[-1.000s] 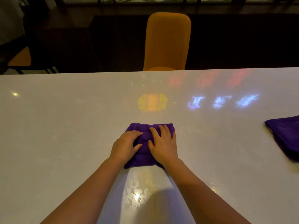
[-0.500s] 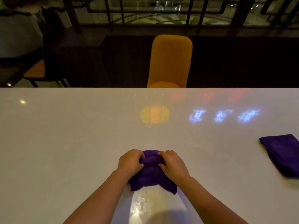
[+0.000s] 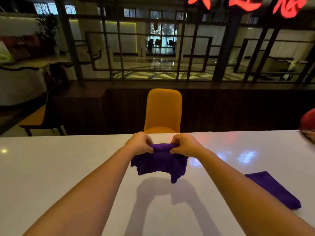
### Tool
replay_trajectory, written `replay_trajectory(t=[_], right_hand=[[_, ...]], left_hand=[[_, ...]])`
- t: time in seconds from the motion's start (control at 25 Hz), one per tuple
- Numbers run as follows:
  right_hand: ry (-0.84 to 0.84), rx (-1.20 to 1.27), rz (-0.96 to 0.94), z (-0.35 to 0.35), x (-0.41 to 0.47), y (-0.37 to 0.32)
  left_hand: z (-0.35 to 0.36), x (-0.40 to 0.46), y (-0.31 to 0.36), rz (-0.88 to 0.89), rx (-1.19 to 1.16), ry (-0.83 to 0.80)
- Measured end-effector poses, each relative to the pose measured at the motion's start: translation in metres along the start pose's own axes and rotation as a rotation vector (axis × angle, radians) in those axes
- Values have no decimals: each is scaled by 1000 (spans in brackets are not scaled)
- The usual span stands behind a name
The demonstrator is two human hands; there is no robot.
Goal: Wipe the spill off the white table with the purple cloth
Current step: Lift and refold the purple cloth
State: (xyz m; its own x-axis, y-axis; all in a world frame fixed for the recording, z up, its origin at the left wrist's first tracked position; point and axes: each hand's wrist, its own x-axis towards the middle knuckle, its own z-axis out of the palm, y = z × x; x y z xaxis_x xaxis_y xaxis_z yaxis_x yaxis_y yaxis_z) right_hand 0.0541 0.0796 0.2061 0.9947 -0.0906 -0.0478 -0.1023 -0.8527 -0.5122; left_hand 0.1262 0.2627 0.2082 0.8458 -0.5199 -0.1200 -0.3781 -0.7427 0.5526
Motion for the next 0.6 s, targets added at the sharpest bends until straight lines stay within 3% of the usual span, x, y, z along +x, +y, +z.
replay_trajectory(t=[0.24,0.6], right_hand=[[171,-72,-23,-107,-21,1],[216,-97,-49,-203,-60,73]], left_hand=[[-45,7,92,169,-75,39],[-18,23,212,234,-104,86]])
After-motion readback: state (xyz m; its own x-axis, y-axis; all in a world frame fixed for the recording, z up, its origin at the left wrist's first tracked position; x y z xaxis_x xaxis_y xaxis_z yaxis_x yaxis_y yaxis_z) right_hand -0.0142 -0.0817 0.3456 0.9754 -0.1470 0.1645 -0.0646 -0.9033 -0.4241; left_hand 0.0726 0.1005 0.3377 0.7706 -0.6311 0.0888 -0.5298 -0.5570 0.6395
